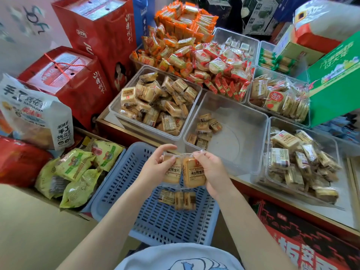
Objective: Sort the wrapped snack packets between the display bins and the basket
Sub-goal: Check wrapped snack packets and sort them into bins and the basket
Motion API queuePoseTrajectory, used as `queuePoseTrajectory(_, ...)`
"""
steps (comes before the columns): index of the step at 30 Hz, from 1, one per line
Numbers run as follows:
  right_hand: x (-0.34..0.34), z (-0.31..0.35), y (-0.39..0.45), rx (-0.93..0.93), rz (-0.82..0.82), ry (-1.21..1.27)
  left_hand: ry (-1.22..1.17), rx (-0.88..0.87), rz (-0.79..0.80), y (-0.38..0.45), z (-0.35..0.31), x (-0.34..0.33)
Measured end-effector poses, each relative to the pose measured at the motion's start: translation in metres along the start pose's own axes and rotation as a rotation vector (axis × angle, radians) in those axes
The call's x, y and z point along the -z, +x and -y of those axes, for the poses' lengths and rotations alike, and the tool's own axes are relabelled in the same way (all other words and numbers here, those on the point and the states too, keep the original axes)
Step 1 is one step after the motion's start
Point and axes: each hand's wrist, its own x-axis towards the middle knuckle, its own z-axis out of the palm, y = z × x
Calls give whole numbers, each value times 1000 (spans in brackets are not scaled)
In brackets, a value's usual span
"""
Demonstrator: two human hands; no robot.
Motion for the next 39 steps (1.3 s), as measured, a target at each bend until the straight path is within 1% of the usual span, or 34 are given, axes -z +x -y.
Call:
queuePoseTrajectory(4,-8,-4,-7,-6,3,34,81,27,-12,-7,-6,-2)
queuePoseTrajectory(8,-13,-8,-17,79,-42,64,205,-75,-3,-11,-8,-6)
queuePoseTrajectory(13,-12,-4,-23,52,-3,231,138,-82,23,-12,-12,-1)
queuePoseTrajectory(18,-7,-2,-24,119,-70,106,47,-74,81,-17,-16,3)
queuePoseTrajectory(20,-5,-1,-25,134,-90,105,22,-46,93,-18,-18,4)
queuePoseTrajectory(24,-2,5,-28,152,-99,83,-11,-11,66,-17,-20,3)
queuePoseTrajectory(29,1,2,-26,186,-152,-7,44,-66,13,-19,-22,-2)
queuePoseTrajectory(32,1,0,-27,205,-171,-63,-5,-60,-21,-21,-18,-4)
queuePoseTrajectory(34,3,1,-28,180,-116,-83,-21,-47,-66,-19,-12,-3)
queuePoseTrajectory(37,6,1,-32,46,70,-259,-50,9,-199,-13,-5,1)
queuePoseTrajectory(39,5,-4,-35,34,134,-306,-71,42,-251,-10,-4,3)
